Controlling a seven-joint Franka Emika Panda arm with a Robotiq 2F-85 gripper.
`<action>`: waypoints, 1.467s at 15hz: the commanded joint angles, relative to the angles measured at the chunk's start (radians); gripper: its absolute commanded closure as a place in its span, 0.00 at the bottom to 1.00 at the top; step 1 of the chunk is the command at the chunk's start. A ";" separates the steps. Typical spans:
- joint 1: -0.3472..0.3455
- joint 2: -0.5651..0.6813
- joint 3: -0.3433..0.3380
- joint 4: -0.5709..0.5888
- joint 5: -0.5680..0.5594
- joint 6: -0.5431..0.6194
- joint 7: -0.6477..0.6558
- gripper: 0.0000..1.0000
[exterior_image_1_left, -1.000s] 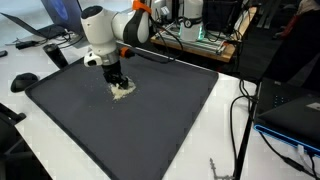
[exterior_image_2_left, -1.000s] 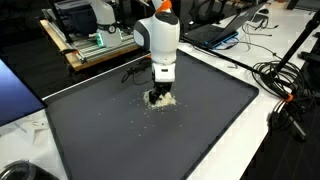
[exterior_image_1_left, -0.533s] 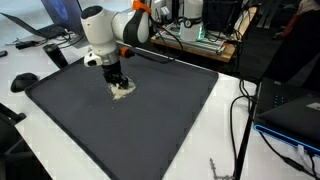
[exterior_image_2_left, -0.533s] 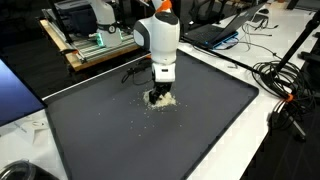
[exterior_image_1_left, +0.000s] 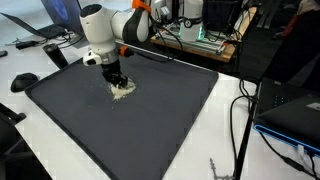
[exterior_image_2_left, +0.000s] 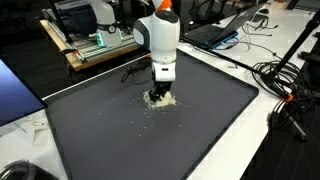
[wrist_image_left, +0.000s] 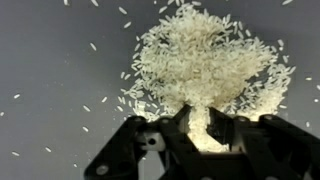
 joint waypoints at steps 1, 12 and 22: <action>-0.001 -0.036 -0.002 -0.020 0.005 -0.034 -0.018 0.55; 0.008 -0.125 -0.011 -0.067 0.015 -0.111 0.013 0.00; 0.176 -0.239 -0.078 -0.057 -0.123 -0.286 0.291 0.00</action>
